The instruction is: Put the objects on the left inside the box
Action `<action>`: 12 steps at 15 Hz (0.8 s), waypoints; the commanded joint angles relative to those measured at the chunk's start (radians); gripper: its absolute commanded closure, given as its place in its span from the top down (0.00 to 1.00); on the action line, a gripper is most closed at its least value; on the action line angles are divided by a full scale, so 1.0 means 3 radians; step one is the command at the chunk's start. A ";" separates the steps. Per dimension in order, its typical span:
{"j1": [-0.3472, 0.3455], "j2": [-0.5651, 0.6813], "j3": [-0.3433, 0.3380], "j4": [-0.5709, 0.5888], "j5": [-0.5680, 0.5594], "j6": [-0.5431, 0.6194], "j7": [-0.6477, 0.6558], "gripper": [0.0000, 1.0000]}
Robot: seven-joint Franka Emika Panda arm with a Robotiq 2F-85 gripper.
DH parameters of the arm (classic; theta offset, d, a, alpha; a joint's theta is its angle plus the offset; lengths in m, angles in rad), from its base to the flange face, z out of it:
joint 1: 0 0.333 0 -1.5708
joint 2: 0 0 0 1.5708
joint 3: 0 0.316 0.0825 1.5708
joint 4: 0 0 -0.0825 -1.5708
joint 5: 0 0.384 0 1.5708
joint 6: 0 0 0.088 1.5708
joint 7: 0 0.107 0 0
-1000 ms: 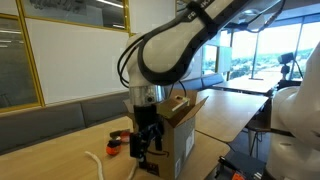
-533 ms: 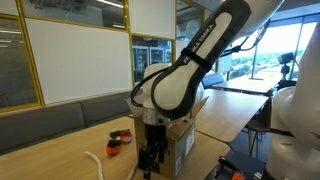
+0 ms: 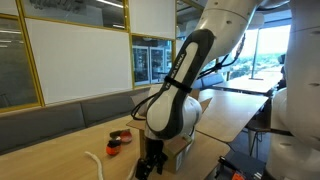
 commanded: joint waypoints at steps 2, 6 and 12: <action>-0.0001 0.0461 0.0221 0.0212 0.0177 0.0358 0.0100 1.00; 0.0546 0.0690 -0.0158 0.0058 -0.0732 0.1002 0.0925 1.00; 0.1859 0.1133 -0.1692 0.0178 -0.1758 0.1225 0.1563 1.00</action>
